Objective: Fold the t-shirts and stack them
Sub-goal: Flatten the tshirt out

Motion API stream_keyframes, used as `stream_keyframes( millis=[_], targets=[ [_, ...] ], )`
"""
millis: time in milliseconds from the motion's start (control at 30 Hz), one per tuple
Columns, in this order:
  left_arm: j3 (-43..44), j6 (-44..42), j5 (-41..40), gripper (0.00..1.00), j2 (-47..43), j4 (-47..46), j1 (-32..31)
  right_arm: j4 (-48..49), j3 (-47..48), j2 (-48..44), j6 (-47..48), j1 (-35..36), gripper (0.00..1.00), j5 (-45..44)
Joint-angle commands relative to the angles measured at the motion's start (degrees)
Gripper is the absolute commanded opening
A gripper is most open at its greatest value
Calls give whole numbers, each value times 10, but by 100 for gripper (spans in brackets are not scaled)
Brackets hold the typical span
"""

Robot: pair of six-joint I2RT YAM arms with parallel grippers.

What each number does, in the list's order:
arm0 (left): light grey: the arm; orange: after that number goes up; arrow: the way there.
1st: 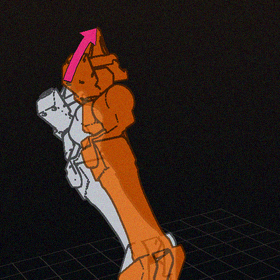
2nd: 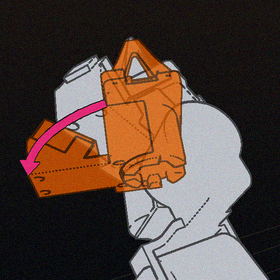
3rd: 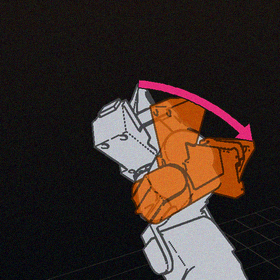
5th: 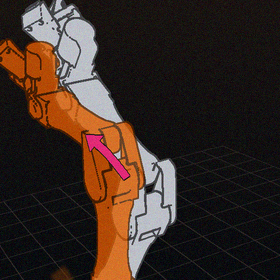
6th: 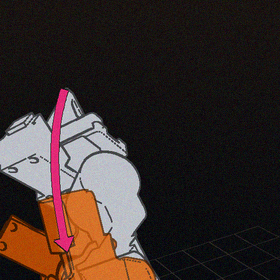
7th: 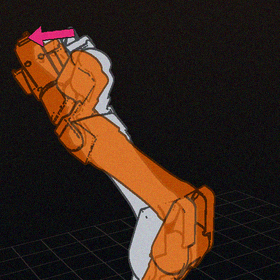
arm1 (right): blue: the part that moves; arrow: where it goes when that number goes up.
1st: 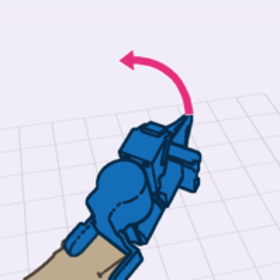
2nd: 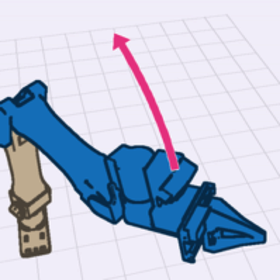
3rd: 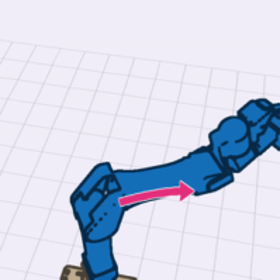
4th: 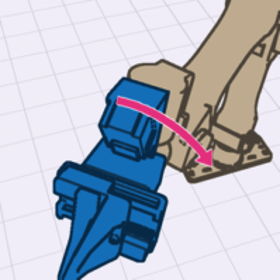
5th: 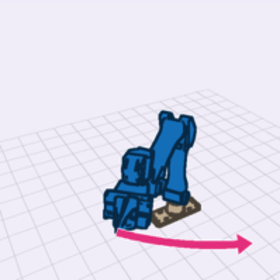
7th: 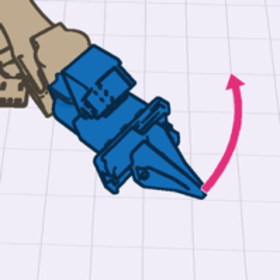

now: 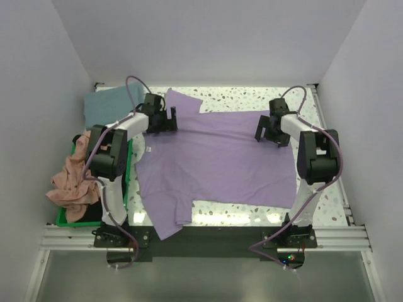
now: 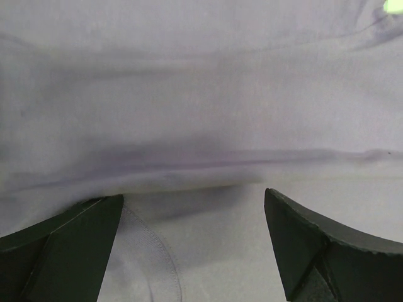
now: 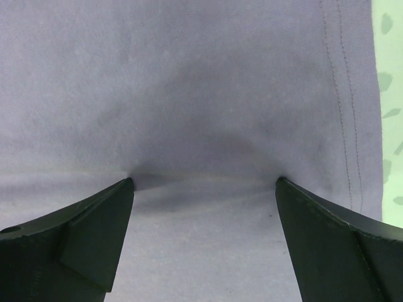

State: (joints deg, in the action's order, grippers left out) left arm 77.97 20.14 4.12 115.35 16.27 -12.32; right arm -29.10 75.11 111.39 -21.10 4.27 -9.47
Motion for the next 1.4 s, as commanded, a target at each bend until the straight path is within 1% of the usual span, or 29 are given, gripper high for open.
stream_keyframes(
  millis=[0,133,233,267,367,500,667,733,867,900,967,1067,1167,1233,1367],
  targets=[
    [64,-34,-3,100,71,45,-10,-32,34,36,-10,-27,98,-34],
    [139,-41,5,100,125,58,-17,-50,73,58,-9,-40,98,-40],
    [188,-48,11,100,151,60,-24,-57,98,72,-9,-41,98,-38],
    [199,-48,11,100,157,66,-28,-59,103,75,-9,-58,98,-37],
    [242,-48,12,100,175,80,-32,-66,122,82,-10,-64,98,-34],
    [289,-48,12,100,170,92,-34,-70,149,66,5,-65,98,-10],
    [293,-48,15,100,114,88,-34,-83,186,46,46,-64,97,25],
    [280,-42,16,100,83,89,-35,-95,186,30,54,-63,97,36],
    [207,-23,20,100,14,71,-35,-92,145,-20,46,-53,96,60],
    [164,-19,23,100,1,66,-35,-91,123,-28,38,-50,96,62],
    [119,-2,31,100,-38,51,-35,-89,97,-57,30,-40,96,71],
    [6,16,37,100,-86,26,-35,-77,24,-93,18,-16,96,78],
    [-61,24,38,100,-120,9,-35,-60,-34,-123,5,-4,96,89],
    [-77,31,24,100,-132,26,-35,-52,-57,-139,-3,-1,96,94],
    [-130,34,14,100,-156,17,-35,-34,-104,-155,-9,-1,96,105]
  ],
)
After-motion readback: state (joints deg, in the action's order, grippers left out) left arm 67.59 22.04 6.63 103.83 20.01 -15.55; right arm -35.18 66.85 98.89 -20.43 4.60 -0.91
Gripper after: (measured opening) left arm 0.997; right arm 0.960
